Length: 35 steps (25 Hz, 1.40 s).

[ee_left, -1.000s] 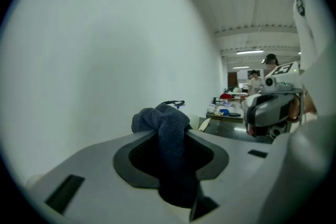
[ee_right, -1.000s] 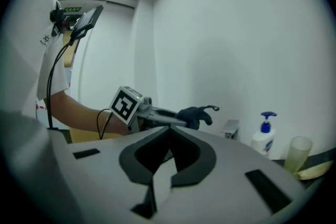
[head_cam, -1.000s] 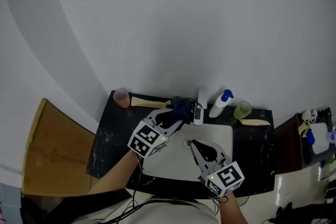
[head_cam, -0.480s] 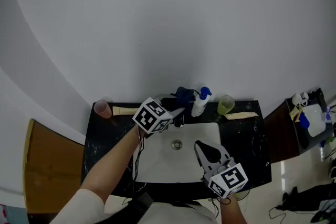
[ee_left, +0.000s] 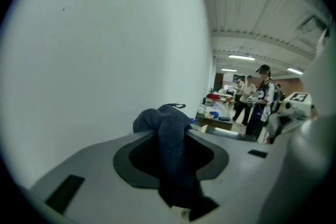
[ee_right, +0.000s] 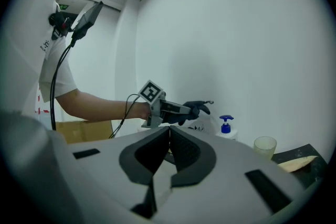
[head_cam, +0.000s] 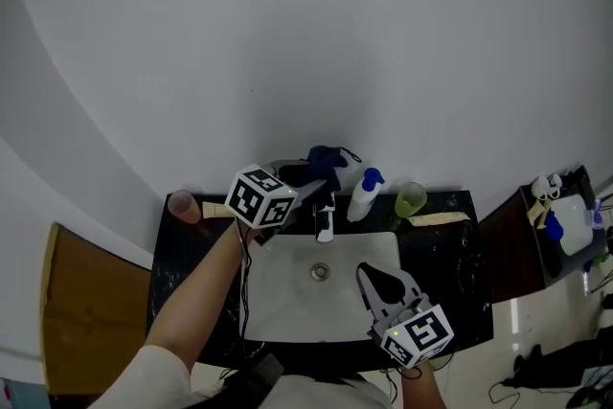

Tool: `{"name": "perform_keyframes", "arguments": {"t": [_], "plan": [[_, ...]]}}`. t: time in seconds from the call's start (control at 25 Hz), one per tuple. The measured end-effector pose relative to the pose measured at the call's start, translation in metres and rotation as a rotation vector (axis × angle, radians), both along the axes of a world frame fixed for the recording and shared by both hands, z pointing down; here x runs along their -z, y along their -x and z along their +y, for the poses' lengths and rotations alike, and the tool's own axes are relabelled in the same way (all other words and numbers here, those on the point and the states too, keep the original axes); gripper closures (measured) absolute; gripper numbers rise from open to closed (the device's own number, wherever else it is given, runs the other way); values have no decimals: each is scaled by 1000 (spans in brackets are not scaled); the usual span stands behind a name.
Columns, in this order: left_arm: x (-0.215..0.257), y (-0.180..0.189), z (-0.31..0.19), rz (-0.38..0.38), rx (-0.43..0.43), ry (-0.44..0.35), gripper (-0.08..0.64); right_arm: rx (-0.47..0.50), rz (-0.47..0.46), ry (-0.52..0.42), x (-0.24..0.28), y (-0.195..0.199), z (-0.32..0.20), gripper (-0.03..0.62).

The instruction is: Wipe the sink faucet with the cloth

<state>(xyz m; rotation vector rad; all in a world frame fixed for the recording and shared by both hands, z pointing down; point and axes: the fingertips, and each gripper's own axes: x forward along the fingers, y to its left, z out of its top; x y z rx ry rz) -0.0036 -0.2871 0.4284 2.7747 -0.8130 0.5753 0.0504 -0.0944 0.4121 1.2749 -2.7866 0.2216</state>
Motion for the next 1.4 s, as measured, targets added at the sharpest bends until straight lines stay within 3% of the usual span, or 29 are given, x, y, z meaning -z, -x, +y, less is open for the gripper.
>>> {"name": "perform_keyframes", "arguments": {"t": [0.12, 0.24, 0.36, 0.52, 0.6, 0.72, 0.88, 1.0, 1.08, 1.2, 1.28, 1.4], "plan": [[10, -11, 32, 45, -105, 1, 433, 2, -2, 3, -1, 1, -2, 586], [-12, -19, 38, -23, -144, 29, 433, 10, -4, 2, 0, 7, -4, 586], [-35, -20, 13, -98, -88, 23, 433, 16, 1, -1, 2, 9, -5, 586], [-26, -3, -29, -174, 62, -77, 433, 9, 2, 2, 1, 7, -5, 586], [-9, -3, -19, -114, 23, -78, 433, 2, -3, 2, 1, 5, -3, 586], [12, -14, 20, -23, -115, -37, 433, -1, -10, 7, 0, 1, -4, 586], [-8, -27, 38, -98, -185, -22, 433, -6, -7, 10, -2, -2, -8, 586], [-35, -30, 19, -156, -153, -11, 433, -3, -8, 0, 1, 0, -11, 586], [-37, -27, -3, -145, -77, -5, 433, 2, -6, -3, 2, 1, -12, 586], [-30, -14, -31, -187, 49, -67, 433, 6, -3, 0, 1, 2, -11, 586], [-16, -12, -27, -145, 44, -90, 433, 8, 0, -2, 2, 3, -9, 586], [4, -24, 14, 21, -115, -29, 433, 4, -10, 3, 1, -2, -10, 586]]}}
